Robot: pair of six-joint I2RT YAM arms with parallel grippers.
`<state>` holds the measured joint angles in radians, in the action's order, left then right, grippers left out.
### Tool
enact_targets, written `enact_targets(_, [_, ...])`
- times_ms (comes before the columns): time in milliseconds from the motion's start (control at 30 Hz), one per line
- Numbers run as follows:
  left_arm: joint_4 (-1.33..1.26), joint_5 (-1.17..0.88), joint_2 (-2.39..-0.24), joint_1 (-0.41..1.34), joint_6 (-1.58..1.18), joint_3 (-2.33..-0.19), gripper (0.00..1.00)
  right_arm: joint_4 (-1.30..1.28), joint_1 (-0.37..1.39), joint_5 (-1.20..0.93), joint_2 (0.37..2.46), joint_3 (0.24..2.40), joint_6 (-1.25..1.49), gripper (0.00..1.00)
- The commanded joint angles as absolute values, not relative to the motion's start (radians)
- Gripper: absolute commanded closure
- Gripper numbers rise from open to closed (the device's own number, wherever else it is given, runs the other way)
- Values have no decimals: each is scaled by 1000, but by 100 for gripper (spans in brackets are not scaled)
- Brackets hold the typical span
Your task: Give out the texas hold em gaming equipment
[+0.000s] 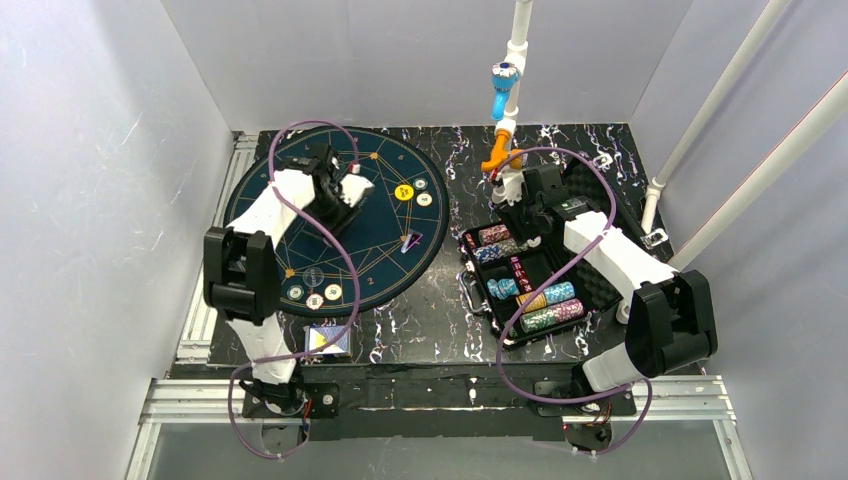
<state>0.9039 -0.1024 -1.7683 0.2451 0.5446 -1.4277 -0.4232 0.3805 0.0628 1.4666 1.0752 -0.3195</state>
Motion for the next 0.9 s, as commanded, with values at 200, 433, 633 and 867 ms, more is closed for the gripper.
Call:
enact_targets(200, [921, -158, -2012, 135, 597, -1649, 89, -390, 377, 29, 1438, 1086, -319, 40])
enact_targets(433, [904, -133, -2115, 128, 581, -1719, 73, -396, 377, 30, 1441, 1090, -321, 37])
enact_targets(633, [907, -135, -2129, 120, 584, -1734, 54, -397, 377, 32, 1440, 1092, -321, 35])
enact_targets(867, [931, -152, -2126, 118, 591, -1749, 51, -397, 377, 33, 1440, 1092, -321, 34])
